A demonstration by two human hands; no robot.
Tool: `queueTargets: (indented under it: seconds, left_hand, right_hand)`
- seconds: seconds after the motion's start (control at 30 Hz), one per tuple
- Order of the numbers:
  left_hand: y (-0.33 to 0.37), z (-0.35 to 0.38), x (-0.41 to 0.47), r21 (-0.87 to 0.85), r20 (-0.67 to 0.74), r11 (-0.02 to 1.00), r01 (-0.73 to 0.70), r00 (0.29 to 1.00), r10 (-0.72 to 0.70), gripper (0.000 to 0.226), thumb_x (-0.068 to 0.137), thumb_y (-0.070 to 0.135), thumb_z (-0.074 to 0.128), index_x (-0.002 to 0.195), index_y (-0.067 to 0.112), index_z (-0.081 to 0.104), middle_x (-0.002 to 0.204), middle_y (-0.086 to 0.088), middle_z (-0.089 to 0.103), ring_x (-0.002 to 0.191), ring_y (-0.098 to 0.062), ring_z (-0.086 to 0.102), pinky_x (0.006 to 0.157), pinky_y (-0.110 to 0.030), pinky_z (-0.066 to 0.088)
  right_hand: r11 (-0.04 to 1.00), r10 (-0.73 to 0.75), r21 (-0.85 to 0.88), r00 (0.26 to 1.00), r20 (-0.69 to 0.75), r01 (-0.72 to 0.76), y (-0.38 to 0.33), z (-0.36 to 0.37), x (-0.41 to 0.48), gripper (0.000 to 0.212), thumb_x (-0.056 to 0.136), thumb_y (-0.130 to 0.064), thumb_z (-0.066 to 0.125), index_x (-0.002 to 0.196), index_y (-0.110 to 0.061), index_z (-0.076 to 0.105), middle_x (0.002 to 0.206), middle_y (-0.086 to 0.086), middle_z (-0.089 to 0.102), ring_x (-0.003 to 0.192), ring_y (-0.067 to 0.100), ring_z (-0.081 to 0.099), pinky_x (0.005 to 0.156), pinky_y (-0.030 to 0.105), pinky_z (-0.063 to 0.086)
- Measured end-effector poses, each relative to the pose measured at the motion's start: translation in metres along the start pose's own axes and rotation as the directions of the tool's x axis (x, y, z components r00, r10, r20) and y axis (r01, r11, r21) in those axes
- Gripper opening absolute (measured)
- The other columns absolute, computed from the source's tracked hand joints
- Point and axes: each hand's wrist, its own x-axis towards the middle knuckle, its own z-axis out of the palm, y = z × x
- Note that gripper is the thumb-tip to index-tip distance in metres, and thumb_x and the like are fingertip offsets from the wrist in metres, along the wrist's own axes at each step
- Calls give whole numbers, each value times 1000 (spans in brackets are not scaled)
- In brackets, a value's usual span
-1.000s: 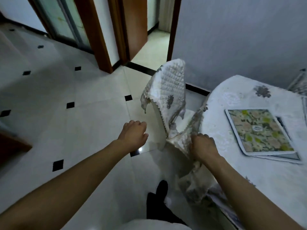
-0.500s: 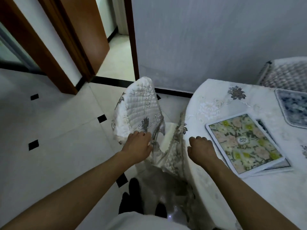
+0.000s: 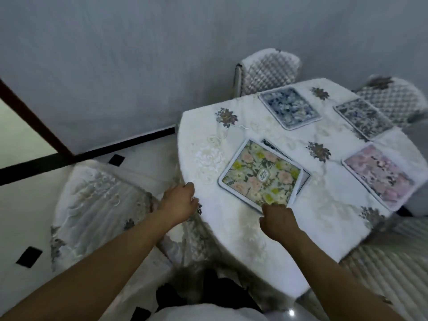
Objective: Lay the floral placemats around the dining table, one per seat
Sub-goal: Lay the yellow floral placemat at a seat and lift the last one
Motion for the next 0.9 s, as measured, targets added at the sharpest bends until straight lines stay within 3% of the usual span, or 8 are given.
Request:
queueTargets:
  seconds: [0.13,0.27,0.5,0.63,0.67,0.77,0.83,0.9]
  left_hand:
    - [22,18,52,14,114,999,-32,993,30,29,89,33,57,102,8,51,97,-17,60,91,-36,56,69,-37,45]
    - [42,38,98,-123,221,981,149,968,-119,37,91,30,59,113,3,45,106,-20,58,100,-37,57,84,-44,50]
    - [64,87,161,-243,251,840,485,868,-429,41,90,22,63,113,-7,44,106,-25,60,98,-38,61,68,-31,42]
    - [74,103,183,-341,278,732,589,807,-520,24,85,19,66,72,2,56,69,-12,54,65,-30,60,56,-29,39]
    - [75,107,185,-375,300,700,607,794,-528,22,83,18,66,70,1,60,67,-13,55,62,-29,59,56,-30,41]
    - [83,111,182,-437,349,620,652,758,-552,21,82,17,67,91,-2,67,77,-16,63,68,-30,61,58,-31,49]
    - [91,107,175,-441,310,661,607,794,-523,17,84,17,66,93,4,66,80,-13,64,72,-30,62,62,-35,52]
    - [99,97,165,-392,235,786,478,878,-416,11,87,20,63,91,9,62,82,-9,64,75,-27,61,64,-34,49]
  right_hand:
    - [993,115,24,991,73,-117,29,18,-7,30,92,-35,46,115,-17,53,106,8,60,97,31,57,82,38,42]
    - [983,167,57,979,116,-175,53,33,5,31,92,-32,45,119,-19,53,108,7,61,98,29,58,82,37,42]
    - [969,152,175,977,147,-177,91,52,47,26,87,-28,48,110,-18,56,108,8,61,98,30,57,81,36,41]
    - [958,124,240,981,147,-157,113,54,69,27,85,-24,51,110,-17,59,108,10,61,98,32,58,82,37,41]
    - [957,119,249,983,139,-151,116,54,74,25,85,-23,50,107,-16,59,106,10,62,96,32,58,80,37,41]
    - [956,94,269,990,109,-120,123,50,87,23,86,-24,49,104,-14,57,104,11,62,95,32,58,78,36,41]
    - [951,60,297,995,77,-81,124,41,94,24,87,-24,51,108,-13,57,104,11,62,97,33,58,78,35,43]
    - [938,-6,346,1000,20,-1,122,27,104,27,87,-22,51,112,-12,56,104,13,61,97,33,58,75,34,43]
